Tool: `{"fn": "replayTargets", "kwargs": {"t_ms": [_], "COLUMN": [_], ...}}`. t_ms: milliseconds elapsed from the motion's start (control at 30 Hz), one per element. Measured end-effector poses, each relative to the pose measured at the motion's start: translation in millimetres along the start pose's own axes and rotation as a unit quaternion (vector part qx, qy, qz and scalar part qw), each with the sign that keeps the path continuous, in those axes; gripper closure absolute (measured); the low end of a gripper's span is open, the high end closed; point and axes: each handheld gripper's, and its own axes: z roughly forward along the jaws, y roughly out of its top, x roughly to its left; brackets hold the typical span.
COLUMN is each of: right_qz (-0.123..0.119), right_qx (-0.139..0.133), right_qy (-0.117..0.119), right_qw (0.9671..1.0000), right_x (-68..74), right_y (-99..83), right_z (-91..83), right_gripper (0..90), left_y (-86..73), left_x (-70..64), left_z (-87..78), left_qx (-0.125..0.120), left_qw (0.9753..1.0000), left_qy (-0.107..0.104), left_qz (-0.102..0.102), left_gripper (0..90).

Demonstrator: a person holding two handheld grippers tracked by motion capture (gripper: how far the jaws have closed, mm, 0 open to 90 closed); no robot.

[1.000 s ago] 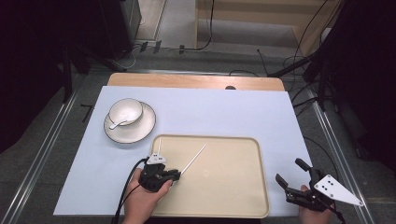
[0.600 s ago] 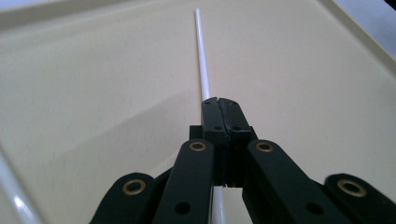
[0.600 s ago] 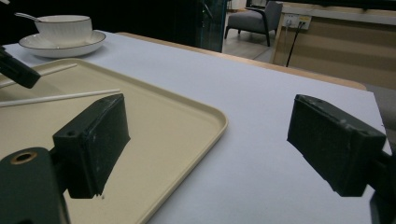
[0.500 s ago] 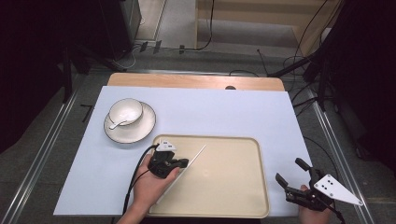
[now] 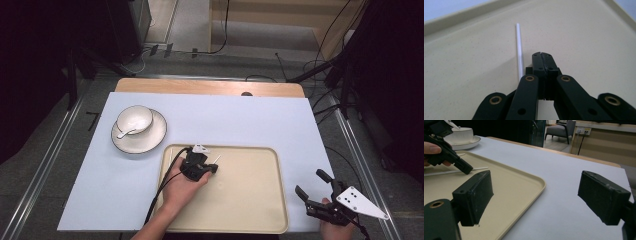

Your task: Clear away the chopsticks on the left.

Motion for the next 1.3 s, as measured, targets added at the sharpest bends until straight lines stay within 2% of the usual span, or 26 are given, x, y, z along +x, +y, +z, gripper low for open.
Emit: {"fn": "replayTargets", "kwargs": {"t_ms": [167, 400, 433, 600, 833, 967, 1300], "right_qz": [-0.002, -0.003, -0.003, -0.003, -0.004, -0.003, -0.004], "right_qx": [0.0, 0.0, 0.001, 0.001, 0.001, 0.001, 0.002], "right_qy": [0.001, 0.002, 0.002, 0.001, 0.002, 0.001, 0.001], "right_qw": [1.0, 1.0, 1.0, 1.0, 1.0, 1.0, 1.0], "right_x": [-0.1, 0.3, 0.3, 0.4, 0.3, 0.2, 0.5], "right_y": [0.2, 0.5, 0.6, 0.5, 0.7, 0.7, 0.6], "right_z": [0.4, 0.1, 0.1, 0.7, 0.3, 0.1, 0.8], "right_gripper": [13.1, 13.1, 13.0, 13.0, 13.1, 13.1, 13.0], "left_y": [2.7, 3.1, 2.9, 0.8, -3.4, -7.0, -15.2], "left_x": [0.2, 11.0, 12.4, 22.5, 36.7, 46.4, 62.1], "left_z": [3.6, -3.0, -4.4, -11.2, -21.5, -28.8, -42.2], "left_qx": [-0.004, -0.004, -0.003, -0.005, -0.011, -0.016, -0.027], "left_qw": [1.0, 0.9998, 0.9997, 0.9992, 0.9982, 0.997, 0.9944], "left_qy": [-0.002, 0.018, 0.02, 0.03, 0.046, 0.055, 0.073], "left_qz": [-0.003, -0.01, -0.017, -0.025, -0.037, -0.053, -0.072], "left_gripper": [90.0, 90.0, 90.0, 90.0, 90.0, 90.0, 90.0]}}
